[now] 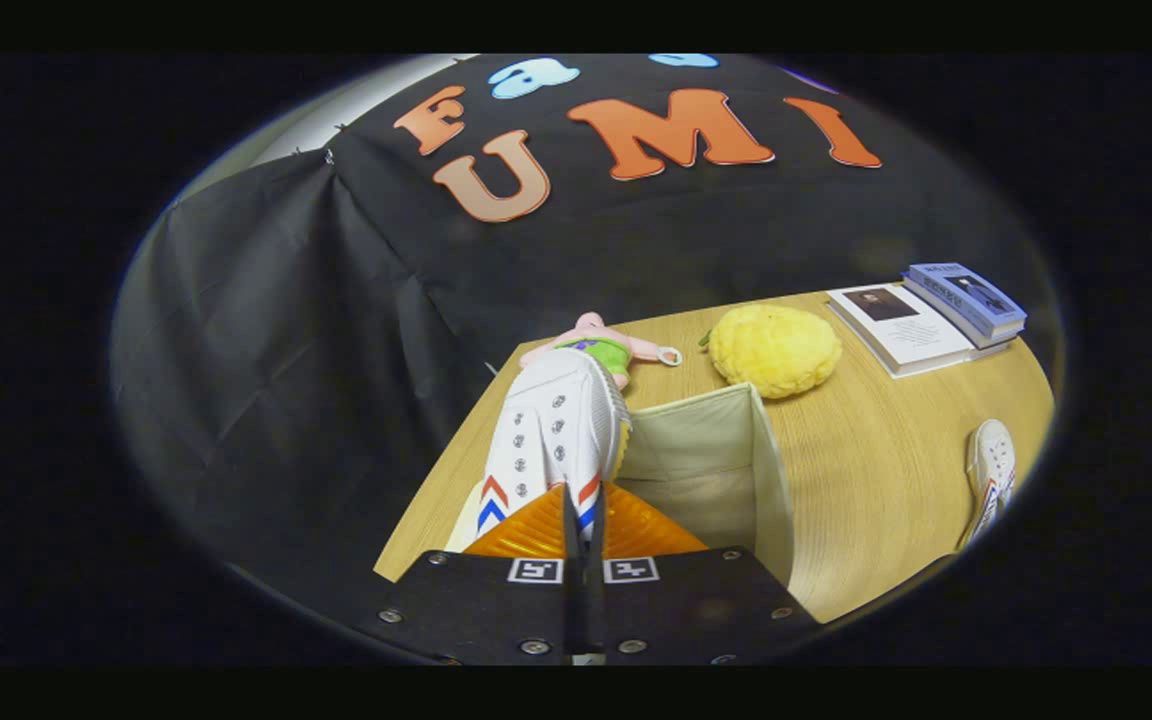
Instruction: Open the storage box then place both shoes into the box .Put the left shoe in first, then the right shoe, with the right side of both shoes facing outward in a uniform manner.
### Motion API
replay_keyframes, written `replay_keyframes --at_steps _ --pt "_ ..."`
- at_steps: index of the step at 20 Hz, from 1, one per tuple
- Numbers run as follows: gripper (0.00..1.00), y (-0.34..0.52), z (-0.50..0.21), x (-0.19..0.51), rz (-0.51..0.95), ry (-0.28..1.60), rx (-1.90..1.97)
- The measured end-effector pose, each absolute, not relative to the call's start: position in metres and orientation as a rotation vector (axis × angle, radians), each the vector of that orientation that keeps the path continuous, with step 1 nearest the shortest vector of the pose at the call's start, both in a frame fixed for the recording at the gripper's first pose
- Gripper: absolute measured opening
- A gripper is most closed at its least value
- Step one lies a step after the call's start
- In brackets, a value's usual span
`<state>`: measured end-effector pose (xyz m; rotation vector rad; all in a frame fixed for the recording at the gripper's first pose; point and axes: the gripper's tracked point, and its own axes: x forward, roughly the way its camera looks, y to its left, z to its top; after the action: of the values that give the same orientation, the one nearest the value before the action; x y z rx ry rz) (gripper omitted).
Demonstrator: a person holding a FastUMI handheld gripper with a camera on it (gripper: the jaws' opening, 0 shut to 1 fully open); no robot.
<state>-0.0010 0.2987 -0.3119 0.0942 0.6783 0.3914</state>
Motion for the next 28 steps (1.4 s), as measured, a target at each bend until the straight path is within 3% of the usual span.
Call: replay_keyframes --at_steps 8,10,13,14,15,16,17,28 --pt "0.03 0.296 -0.342 -0.019 0.352 0.798 0.049" --pt "0.11 0.302 -0.337 -0.019 0.384 0.803 0.088" --pt "0.37 0.301 -0.304 -0.007 0.395 0.721 0.088" --pt "0.62 0.298 -0.294 -0.001 0.401 0.694 0.071" --pt "0.74 0.293 -0.285 0.004 0.406 0.665 0.060" --pt "0.92 0.286 -0.277 0.010 0.407 0.640 0.054" --pt "0.97 0.280 -0.267 0.016 0.398 0.616 0.052" --pt "0.98 0.099 -0.226 0.064 0.163 0.507 0.053"
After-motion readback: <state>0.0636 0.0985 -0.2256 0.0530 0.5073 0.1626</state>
